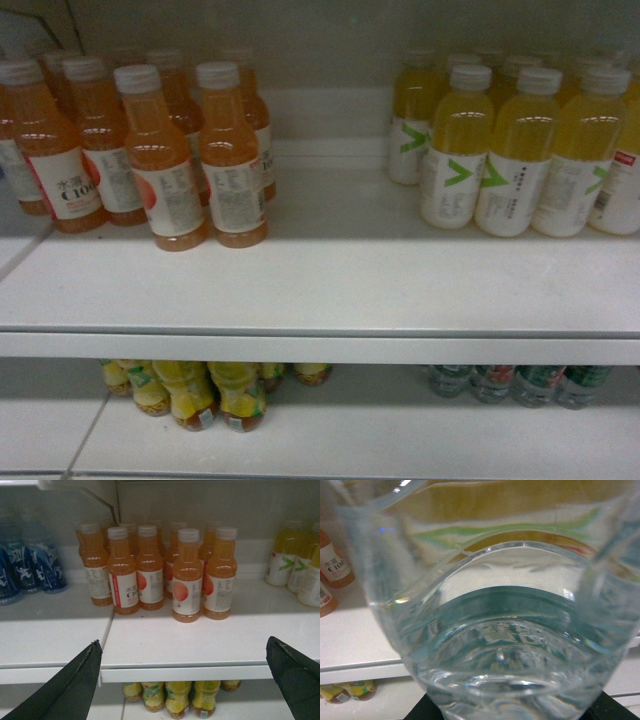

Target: Move water from second to third shelf

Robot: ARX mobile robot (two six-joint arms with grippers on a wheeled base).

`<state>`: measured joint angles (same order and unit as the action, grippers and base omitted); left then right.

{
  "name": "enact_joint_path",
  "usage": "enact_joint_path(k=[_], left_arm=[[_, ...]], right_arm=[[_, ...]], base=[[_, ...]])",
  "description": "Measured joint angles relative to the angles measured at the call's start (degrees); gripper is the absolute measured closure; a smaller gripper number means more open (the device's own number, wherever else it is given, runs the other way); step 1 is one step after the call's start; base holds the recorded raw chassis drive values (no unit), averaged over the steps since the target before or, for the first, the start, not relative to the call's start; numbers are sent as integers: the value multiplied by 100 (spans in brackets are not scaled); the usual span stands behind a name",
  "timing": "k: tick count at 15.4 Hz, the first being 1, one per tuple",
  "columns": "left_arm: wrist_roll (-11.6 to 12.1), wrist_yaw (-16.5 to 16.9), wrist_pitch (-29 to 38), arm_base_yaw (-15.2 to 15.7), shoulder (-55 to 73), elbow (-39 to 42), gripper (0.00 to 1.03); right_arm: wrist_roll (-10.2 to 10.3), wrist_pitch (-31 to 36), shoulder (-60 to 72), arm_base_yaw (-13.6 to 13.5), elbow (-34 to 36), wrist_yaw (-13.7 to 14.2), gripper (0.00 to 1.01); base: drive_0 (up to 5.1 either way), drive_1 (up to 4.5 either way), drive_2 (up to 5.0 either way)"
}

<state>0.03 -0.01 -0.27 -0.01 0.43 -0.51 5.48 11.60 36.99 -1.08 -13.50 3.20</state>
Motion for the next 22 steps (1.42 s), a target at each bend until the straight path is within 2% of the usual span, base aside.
enact_joint_path(k=[22], left_arm=[[0, 0, 2, 0, 0, 0, 5]], right_arm=[[-2, 9, 0, -2, 0, 0, 62]], base=[[-498, 247, 247]])
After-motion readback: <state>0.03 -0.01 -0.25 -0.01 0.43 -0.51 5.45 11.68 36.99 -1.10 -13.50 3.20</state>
